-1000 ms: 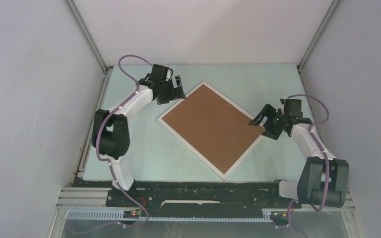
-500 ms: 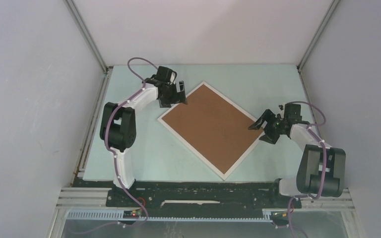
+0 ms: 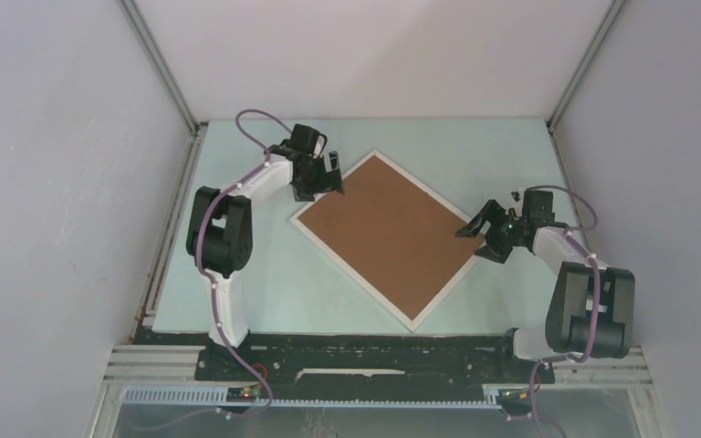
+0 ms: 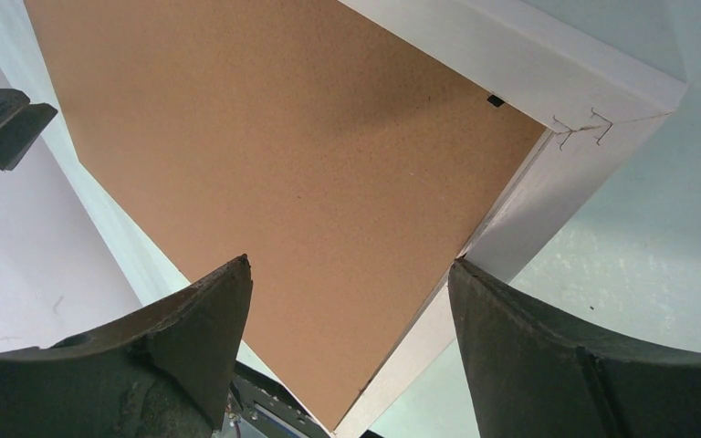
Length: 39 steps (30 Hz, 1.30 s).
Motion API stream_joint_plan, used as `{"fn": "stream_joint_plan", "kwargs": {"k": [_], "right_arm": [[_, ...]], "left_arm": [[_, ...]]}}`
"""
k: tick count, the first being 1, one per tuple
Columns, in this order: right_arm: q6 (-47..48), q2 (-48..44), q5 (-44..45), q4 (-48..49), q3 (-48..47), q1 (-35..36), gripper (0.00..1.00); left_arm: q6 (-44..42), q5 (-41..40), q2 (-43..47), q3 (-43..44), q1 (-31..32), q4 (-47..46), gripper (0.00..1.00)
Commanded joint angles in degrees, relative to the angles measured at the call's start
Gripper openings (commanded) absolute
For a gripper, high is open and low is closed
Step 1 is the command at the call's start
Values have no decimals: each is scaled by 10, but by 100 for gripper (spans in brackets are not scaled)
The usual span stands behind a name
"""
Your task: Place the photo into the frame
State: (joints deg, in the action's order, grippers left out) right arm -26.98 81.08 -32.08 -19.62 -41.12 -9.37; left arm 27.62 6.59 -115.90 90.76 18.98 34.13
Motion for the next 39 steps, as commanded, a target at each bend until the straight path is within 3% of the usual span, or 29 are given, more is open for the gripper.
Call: {"fn": "stream_joint_plan", "kwargs": {"k": [1, 9, 14, 20, 27, 31, 37, 39], "right_arm": [[8, 5, 10, 11, -1, 3, 87], [8, 16, 12, 14, -1, 8, 87], [10, 29, 11, 21, -1, 22, 87], [4, 44, 7, 36, -1, 35, 86], [3, 45, 4, 39, -1, 40, 86], [9, 32, 11, 28, -1, 36, 87], [18, -13, 49, -9, -1, 27, 90], [18, -35, 62, -18, 3, 22, 91]], "left_arm": [[15, -7, -6, 7, 3, 7, 98], [15, 51, -20, 8, 8, 4, 97], [26, 124, 13, -10, 8, -53, 95], [45, 141, 63, -31, 24, -102, 95], [78, 173, 36, -35, 42, -133, 94], [64, 122, 45, -36, 42, -114, 96], [8, -55, 86, -29, 36, -23, 100], [9, -65, 79, -25, 24, -1, 100]]}}
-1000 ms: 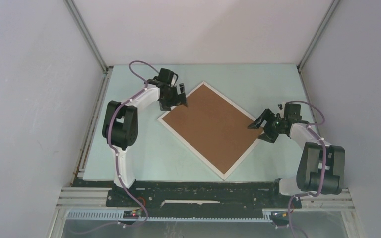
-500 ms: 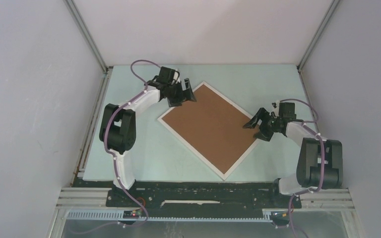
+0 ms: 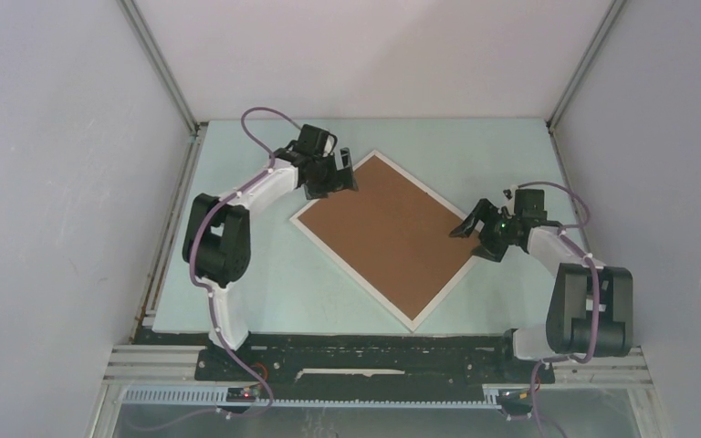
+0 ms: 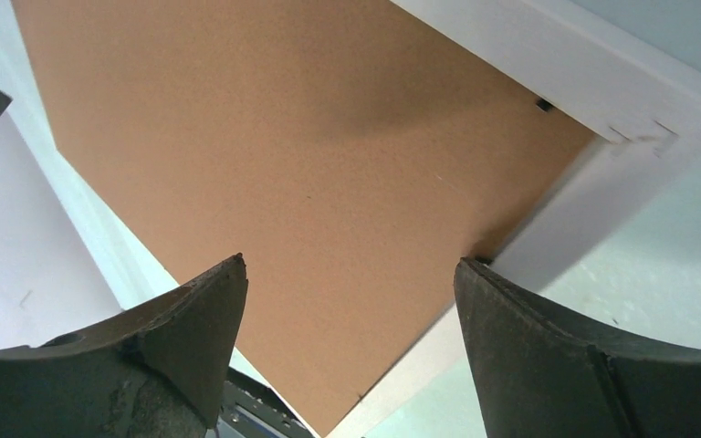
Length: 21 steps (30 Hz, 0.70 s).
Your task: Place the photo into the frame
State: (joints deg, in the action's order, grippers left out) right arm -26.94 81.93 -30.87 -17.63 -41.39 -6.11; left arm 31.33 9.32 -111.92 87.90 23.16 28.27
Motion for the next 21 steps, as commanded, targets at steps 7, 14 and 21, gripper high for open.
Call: {"fn": "stream_joint_plan", "kwargs": {"k": [7, 14, 21], "right_arm": [[30, -87, 67, -63, 17, -41, 94], [25, -48, 41, -32, 32, -35, 94], [21, -12, 21, -7, 32, -27, 93]], "left_arm": [[-12, -76, 18, -21, -33, 62, 100], [-46, -83, 0, -10, -32, 71, 100], [-62, -55, -23, -5, -32, 87, 99]]}}
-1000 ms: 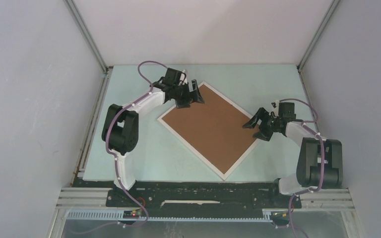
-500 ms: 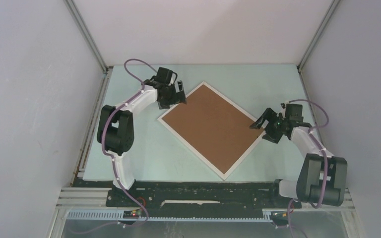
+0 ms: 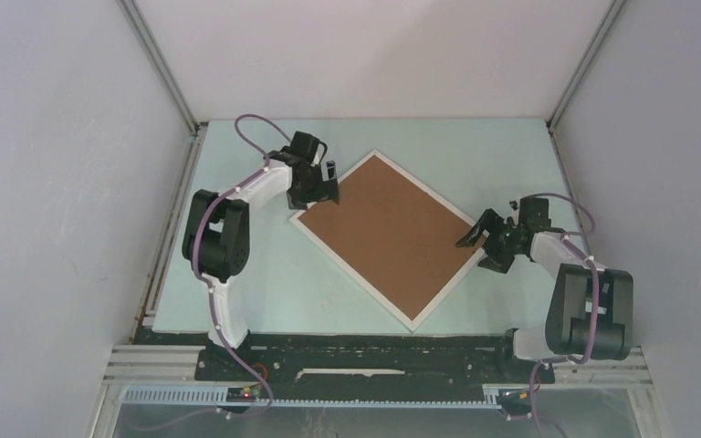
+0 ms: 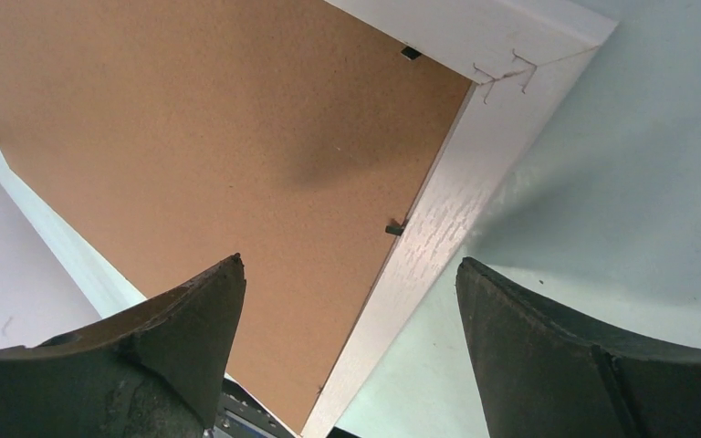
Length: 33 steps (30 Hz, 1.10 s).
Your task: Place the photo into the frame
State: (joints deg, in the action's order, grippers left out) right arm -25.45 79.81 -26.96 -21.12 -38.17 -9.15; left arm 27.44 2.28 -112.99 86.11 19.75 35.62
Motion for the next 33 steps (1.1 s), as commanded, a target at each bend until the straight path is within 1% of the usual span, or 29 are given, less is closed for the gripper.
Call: {"fn": "stream_joint_plan", "kwargs": {"k": [1, 8, 12, 15, 17, 20, 23, 25, 29, 33], "right_arm": [[4, 11, -20, 30, -1, 4, 93], [6, 15, -25, 35, -1, 4, 93], [7, 14, -25, 35, -1, 4, 93], [6, 16, -27, 36, 0, 5, 92], [7, 18, -27, 37, -1, 5, 92], [7, 20, -30, 38, 0, 6, 92], [8, 19, -30, 38, -1, 7, 92], [7, 22, -32, 40, -1, 9, 92], [7, 26, -35, 42, -1, 11, 92], [7, 29, -38, 46, 0, 15, 92]], "left_arm": [[-23, 11, -15, 14, 3, 15, 99], [-27, -21, -18, 26, 3, 32, 99], [-38, -73, 4, 23, 7, 31, 99], [-49, -102, 0, 41, 6, 54, 99], [-50, -82, -3, 39, 6, 57, 99], [-41, -30, -9, 26, 8, 48, 99], [-34, -27, -12, 11, 12, 40, 99], [-28, 24, -6, -13, 13, 19, 98], [-19, 60, 13, -32, 13, -6, 98], [-10, 149, 25, -38, 12, -43, 97]]}}
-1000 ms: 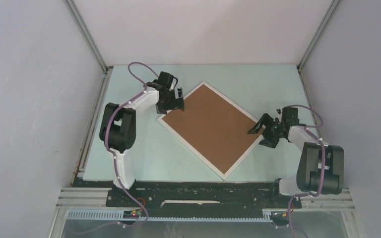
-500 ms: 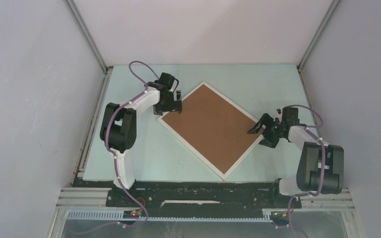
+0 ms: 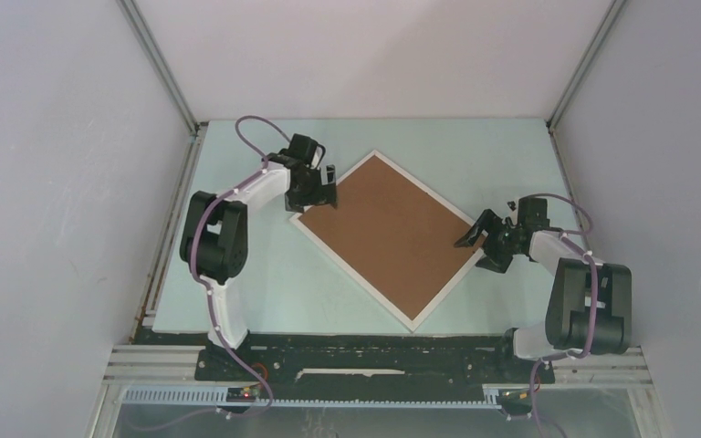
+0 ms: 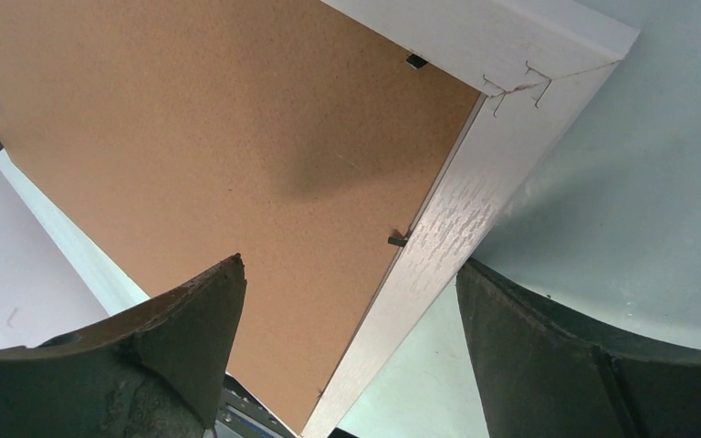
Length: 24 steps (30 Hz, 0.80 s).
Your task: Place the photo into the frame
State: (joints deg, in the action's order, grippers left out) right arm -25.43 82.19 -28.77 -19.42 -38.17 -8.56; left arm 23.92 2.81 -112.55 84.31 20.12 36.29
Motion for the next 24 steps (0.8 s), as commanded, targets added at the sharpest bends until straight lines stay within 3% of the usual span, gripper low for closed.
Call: {"fn": "stream_joint_plan", "kwargs": {"k": [1, 8, 15, 20, 24], "right_arm": [[6, 6, -21, 29, 0, 10, 92], [5, 10, -22, 33, -1, 12, 92], [4, 11, -22, 34, -1, 14, 92], [-4, -19, 6, 21, 0, 14, 92], [-1, -116, 156, -17, -7, 20, 95]], "left_arm": [[28, 157, 29, -24, 8, -64, 96], [77, 240, 103, -93, 14, -184, 96], [105, 267, 99, -98, 20, -209, 96], [125, 130, 141, -116, 19, -155, 98], [157, 2, 256, -206, 19, -145, 100]]}}
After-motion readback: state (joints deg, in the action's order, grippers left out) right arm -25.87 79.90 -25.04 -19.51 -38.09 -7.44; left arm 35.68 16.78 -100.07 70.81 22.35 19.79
